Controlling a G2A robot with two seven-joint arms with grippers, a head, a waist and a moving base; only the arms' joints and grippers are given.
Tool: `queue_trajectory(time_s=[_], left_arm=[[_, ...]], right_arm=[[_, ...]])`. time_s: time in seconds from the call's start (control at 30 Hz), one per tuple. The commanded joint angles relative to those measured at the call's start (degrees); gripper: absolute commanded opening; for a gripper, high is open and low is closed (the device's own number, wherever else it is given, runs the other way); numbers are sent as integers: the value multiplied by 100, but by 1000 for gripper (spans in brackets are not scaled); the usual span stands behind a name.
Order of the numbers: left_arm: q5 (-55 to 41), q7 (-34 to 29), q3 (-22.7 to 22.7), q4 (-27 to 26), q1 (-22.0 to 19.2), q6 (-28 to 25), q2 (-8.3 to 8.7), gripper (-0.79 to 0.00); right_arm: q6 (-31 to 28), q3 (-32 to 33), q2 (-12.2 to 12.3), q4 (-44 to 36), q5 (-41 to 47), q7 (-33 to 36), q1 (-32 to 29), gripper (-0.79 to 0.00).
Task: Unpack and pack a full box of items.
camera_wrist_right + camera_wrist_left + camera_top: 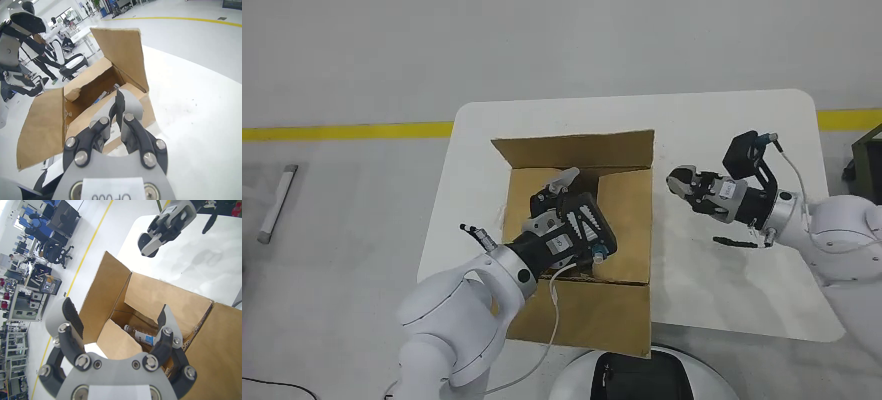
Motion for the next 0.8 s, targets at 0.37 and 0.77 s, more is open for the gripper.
queue_trajectory(time_s=[0.37,0.77], left_arm=[[0,0,0,0,0,0,0,0],[0,0,0,0,0,0,0,0]], right_arm=[[715,-1489,-394,1723,0,-281,2042,-785],[1039,-1796,-533,2391,190,-94,2290,-785]])
